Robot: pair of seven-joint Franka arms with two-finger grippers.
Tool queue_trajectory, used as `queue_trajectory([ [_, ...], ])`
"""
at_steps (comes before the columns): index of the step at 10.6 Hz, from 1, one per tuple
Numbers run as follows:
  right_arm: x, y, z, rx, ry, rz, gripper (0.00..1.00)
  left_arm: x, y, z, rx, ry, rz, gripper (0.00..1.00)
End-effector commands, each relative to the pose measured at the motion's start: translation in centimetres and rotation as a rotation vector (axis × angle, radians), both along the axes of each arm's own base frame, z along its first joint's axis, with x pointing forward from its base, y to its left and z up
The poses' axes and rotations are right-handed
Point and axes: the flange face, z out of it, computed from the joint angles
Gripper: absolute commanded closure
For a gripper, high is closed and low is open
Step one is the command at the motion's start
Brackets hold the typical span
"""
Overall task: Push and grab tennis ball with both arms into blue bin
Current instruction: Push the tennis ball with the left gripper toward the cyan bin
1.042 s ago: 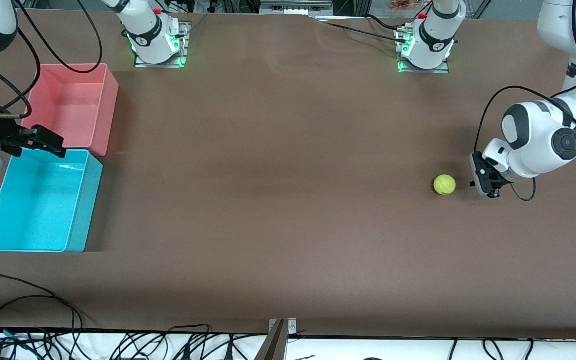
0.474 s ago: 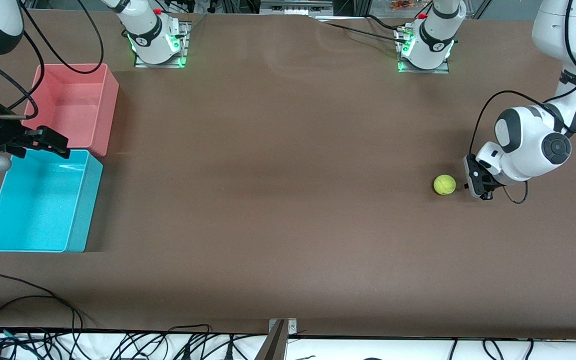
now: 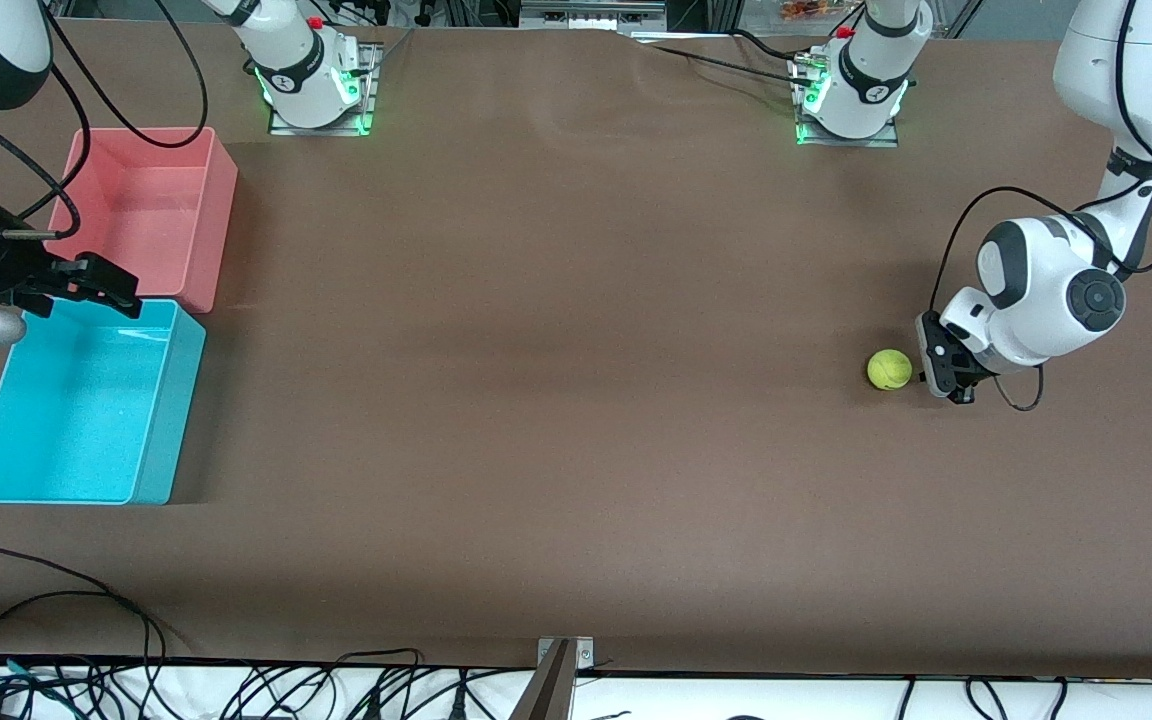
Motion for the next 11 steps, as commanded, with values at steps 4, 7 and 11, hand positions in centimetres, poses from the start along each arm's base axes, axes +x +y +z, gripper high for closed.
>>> queue_trajectory([
  [4,0.1,0.3,0.2,-0.006,-0.002,-0.008,0.00,0.6,-11.0,-0.2,-0.070,0.012,0.164,1.00],
  [7,0.0,0.8,0.1,-0.004,0.001,0.001,0.00,0.6,-15.9,0.7,-0.082,0.016,0.329,1.00],
  [11,0.1,0.3,0.0,-0.004,0.002,0.009,0.00,1.0,-14.5,1.6,-0.079,0.001,0.341,1.00],
])
